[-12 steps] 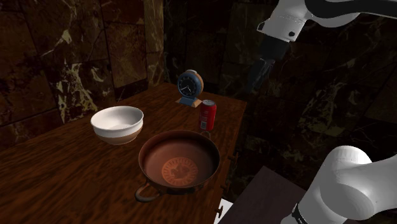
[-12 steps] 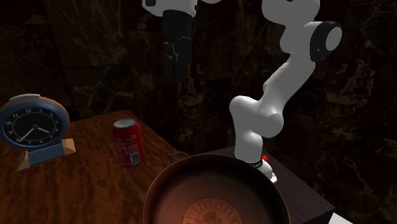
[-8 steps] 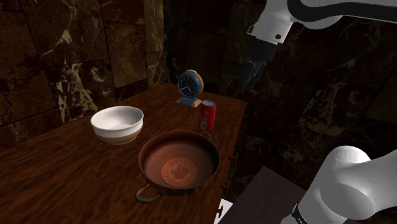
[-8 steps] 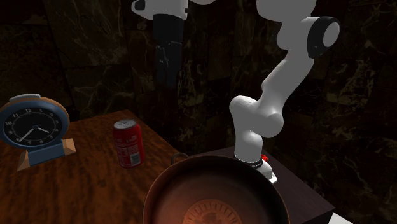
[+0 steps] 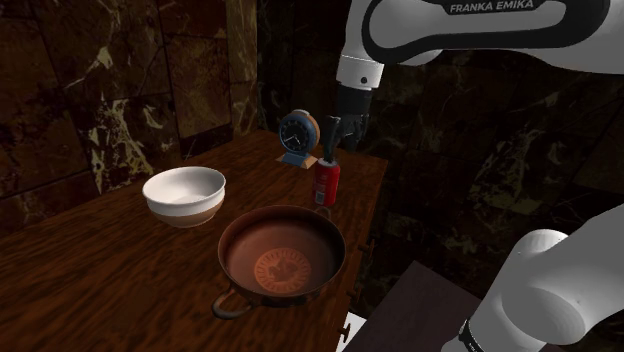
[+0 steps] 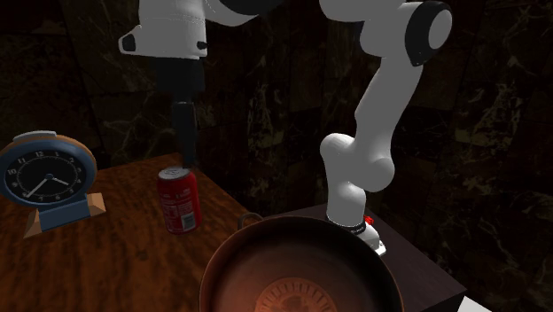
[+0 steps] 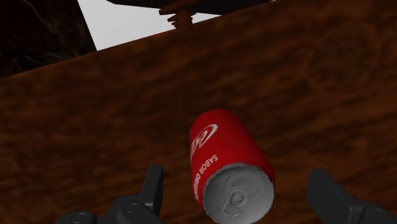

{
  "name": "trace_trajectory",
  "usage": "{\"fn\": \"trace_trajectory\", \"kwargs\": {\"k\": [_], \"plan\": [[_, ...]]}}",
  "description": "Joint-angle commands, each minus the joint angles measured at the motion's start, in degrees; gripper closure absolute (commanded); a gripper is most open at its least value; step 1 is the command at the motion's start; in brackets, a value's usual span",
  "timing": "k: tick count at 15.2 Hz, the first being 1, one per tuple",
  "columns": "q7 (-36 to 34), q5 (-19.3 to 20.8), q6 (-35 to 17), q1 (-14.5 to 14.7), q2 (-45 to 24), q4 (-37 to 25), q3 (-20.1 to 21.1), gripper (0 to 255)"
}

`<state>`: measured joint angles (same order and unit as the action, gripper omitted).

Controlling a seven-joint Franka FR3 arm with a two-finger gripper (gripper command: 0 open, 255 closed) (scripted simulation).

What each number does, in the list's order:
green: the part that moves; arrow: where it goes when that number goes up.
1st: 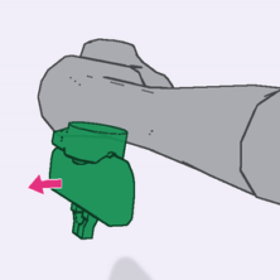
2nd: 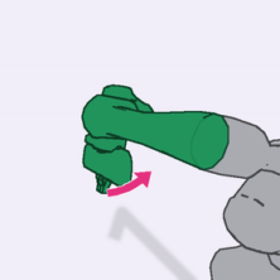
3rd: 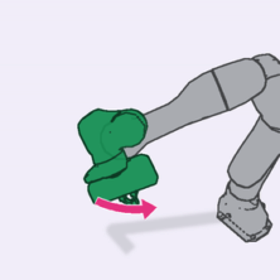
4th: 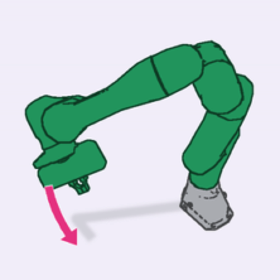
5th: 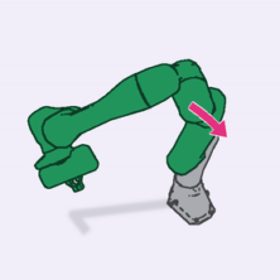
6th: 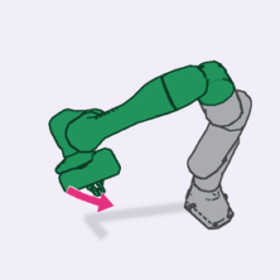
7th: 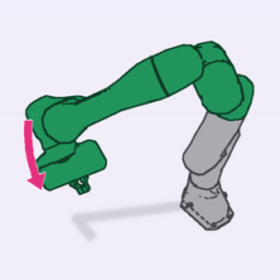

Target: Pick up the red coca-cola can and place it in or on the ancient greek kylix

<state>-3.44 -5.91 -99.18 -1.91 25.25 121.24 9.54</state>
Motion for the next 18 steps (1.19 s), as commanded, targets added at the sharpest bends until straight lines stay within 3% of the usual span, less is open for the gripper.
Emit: {"fn": "trace_trajectory", "kwargs": {"k": [1,9,17,18], "plan": [[-2.1,0.7,-0.7,-0.2,-4.7,-2.5,1.3,0],[-2.1,0.5,-6.6,0.0,-4.8,3.2,1.6,0],[-2.1,0.5,-6.6,0.0,-4.8,3.2,1.6,0],[-2.1,0.5,-6.6,0.0,-4.8,3.2,1.6,255]]}}
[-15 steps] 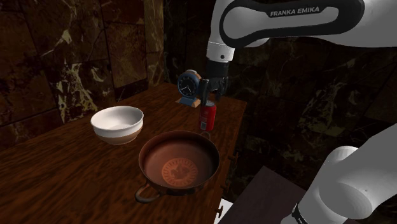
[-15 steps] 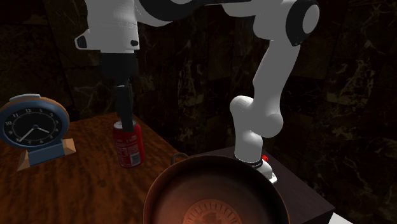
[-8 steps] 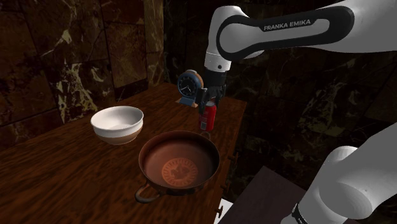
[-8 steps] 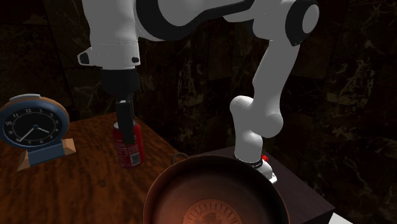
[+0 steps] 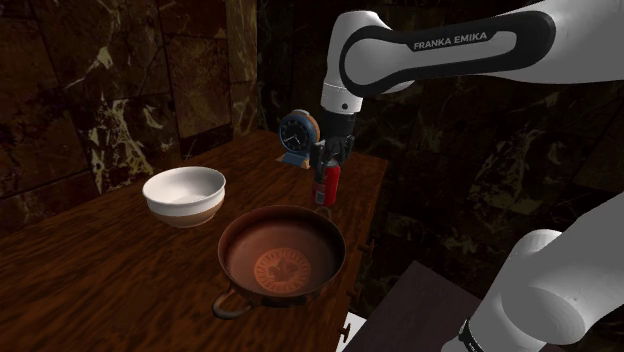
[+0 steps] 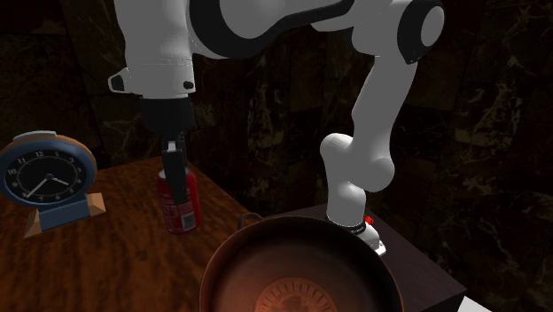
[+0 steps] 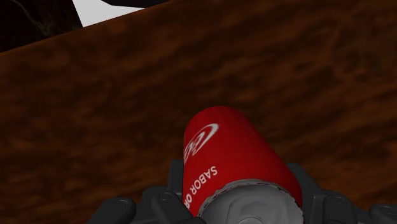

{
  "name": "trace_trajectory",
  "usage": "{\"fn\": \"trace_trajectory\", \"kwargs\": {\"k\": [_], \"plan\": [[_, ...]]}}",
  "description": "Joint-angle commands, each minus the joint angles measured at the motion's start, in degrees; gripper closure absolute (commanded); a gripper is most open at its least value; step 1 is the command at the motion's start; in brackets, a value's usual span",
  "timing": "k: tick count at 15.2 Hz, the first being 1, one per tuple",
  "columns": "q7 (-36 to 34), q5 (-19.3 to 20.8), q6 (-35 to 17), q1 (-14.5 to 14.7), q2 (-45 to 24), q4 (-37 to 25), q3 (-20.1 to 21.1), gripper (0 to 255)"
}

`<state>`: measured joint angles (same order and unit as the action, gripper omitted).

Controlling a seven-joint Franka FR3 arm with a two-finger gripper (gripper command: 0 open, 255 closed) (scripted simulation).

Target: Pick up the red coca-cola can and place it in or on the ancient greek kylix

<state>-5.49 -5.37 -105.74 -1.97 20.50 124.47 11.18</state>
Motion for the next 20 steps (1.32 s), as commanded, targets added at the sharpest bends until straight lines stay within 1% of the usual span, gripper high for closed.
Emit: {"fn": "trace_trajectory", "kwargs": {"k": [1,9,20], "plan": [[0.0,0.0,0.0,0.0,0.0,0.0,0.0,255],[0.0,0.0,0.0,0.0,0.0,0.0,0.0,255],[-0.3,0.3,8.4,-0.2,-0.4,-8.8,-0.3,255]]}}
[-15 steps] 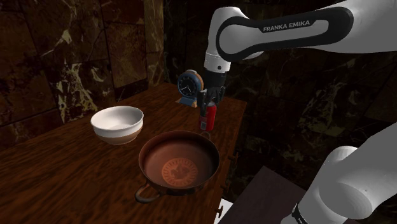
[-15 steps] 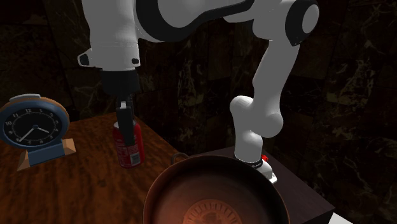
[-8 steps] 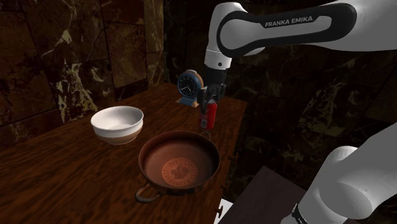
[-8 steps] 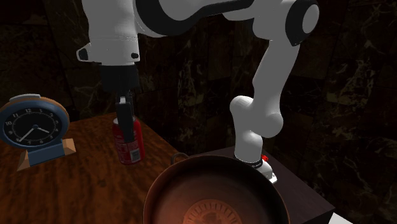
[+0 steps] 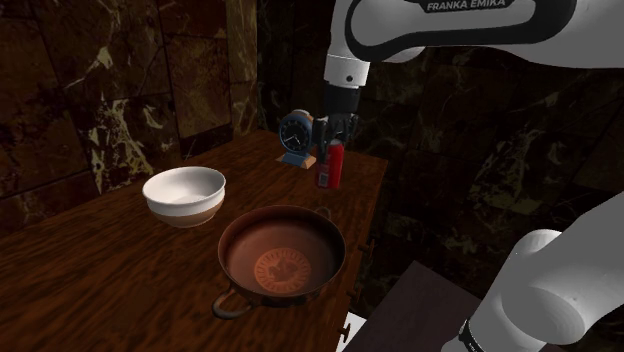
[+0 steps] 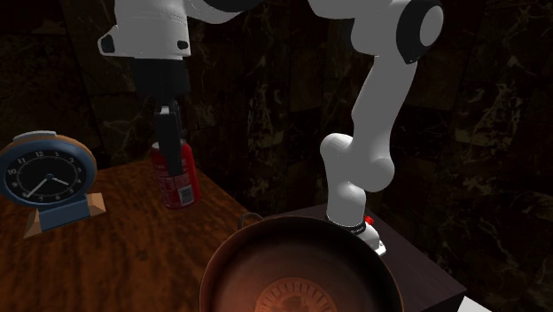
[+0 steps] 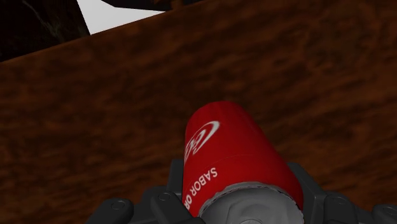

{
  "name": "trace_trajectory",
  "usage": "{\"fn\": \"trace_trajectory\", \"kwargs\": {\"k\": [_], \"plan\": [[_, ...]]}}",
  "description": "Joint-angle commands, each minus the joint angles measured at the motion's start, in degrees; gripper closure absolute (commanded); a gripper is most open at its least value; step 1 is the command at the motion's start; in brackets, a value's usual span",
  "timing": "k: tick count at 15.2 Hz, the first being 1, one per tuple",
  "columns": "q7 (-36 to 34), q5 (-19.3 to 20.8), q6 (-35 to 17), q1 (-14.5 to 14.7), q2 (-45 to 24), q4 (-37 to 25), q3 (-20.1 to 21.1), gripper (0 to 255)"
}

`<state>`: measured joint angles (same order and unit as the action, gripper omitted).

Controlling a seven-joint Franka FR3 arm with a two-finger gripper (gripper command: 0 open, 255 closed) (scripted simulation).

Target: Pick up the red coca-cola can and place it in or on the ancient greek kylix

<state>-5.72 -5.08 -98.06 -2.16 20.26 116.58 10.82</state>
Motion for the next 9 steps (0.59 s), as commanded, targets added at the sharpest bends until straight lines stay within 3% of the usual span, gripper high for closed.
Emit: {"fn": "trace_trajectory", "kwargs": {"k": [1,9], "plan": [[-0.1,0.1,1.5,0.0,-0.2,-1.8,0.0,255],[-0.5,0.4,7.7,-0.2,-1.5,-9.2,-0.1,255]]}}
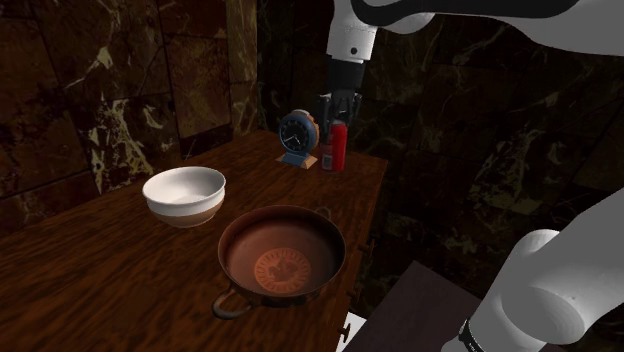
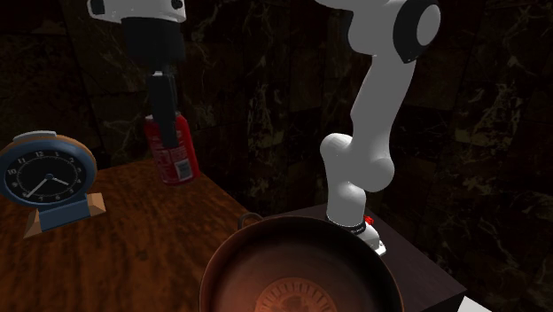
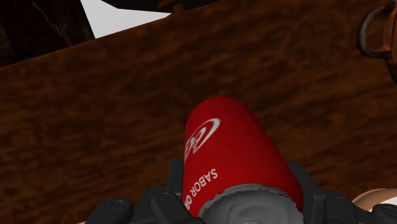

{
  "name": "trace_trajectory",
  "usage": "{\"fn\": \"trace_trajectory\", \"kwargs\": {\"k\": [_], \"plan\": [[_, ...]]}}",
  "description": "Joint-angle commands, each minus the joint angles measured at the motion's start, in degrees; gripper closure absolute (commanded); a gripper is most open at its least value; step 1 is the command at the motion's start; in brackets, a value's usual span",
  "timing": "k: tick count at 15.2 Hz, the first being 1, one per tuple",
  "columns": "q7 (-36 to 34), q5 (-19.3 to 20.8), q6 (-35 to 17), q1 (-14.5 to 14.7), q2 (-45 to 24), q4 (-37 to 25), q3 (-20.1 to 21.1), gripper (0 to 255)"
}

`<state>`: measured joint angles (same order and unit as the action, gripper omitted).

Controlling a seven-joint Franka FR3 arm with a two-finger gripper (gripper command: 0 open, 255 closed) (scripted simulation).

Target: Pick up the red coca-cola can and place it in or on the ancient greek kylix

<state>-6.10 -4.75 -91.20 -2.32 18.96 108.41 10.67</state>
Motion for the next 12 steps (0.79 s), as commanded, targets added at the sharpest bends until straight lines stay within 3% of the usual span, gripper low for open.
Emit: {"fn": "trace_trajectory", "kwargs": {"k": [1,12], "plan": [[-0.1,0.1,1.6,0.0,-0.5,-2.1,0.0,255],[-0.8,0.6,10.4,-0.2,-3.9,-14.2,0.1,255]]}}
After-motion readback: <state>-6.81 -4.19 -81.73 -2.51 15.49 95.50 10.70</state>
